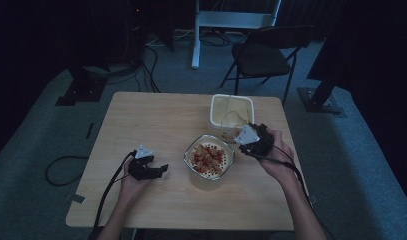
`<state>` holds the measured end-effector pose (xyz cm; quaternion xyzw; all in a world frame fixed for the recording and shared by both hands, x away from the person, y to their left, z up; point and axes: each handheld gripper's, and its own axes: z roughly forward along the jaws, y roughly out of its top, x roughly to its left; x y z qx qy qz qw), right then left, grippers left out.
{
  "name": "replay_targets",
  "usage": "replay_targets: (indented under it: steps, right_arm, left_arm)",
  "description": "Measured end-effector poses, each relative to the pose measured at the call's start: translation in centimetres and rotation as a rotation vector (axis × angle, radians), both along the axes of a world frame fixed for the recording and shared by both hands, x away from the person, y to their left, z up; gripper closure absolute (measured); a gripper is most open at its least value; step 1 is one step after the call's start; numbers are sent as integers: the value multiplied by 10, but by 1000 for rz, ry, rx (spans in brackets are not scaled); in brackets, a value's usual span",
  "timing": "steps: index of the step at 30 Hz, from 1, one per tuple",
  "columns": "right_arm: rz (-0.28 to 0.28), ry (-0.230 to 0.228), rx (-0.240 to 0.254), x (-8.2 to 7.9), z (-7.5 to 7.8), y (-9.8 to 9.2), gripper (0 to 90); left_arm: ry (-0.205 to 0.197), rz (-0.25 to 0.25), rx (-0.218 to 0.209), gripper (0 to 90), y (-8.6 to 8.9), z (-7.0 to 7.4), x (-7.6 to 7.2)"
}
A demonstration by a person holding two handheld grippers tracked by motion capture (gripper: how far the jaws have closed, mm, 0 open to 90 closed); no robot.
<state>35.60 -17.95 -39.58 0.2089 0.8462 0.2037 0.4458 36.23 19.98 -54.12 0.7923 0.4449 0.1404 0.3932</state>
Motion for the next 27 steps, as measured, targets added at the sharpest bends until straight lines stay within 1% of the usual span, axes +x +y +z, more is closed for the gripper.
replay_targets:
  steps: [2, 3, 4, 5, 6, 7, 8, 12, 16, 20, 27]
  right_arm:
    - [-7, 9, 30, 3, 1, -1, 430]
    - [-7, 9, 30, 3, 1, -1, 430]
    - [-10, 13, 45, 4, 2, -2, 430]
    - [-10, 13, 45, 4, 2, -2, 430]
    - [-12, 16, 57, 5, 2, -3, 430]
    - [-19, 24, 86, 10, 3, -5, 429]
    - [-23, 28, 100, 11, 4, -6, 429]
    - [-43, 42, 186, 22, 8, -10, 429]
    - [-56, 53, 228, 32, 10, -11, 428]
    - [-67, 69, 293, 42, 12, -12, 427]
    - [-91, 95, 366, 60, 13, -13, 426]
  left_arm:
    - [3, 1, -2, 240, 0, 0, 0]
    - [3, 1, -2, 240, 0, 0, 0]
    - [4, 1, -2, 240, 0, 0, 0]
    - [4, 1, -2, 240, 0, 0, 0]
    - [2, 2, 2, 240, 0, 0, 0]
    - [2, 2, 3, 240, 0, 0, 0]
    - [2, 3, 1, 240, 0, 0, 0]
    - [0, 1, 0, 240, 0, 0, 0]
    - [3, -1, -1, 240, 0, 0, 0]
    - [3, -1, -1, 240, 0, 0, 0]
    - [-1, -3, 6, 240, -1, 0, -1]
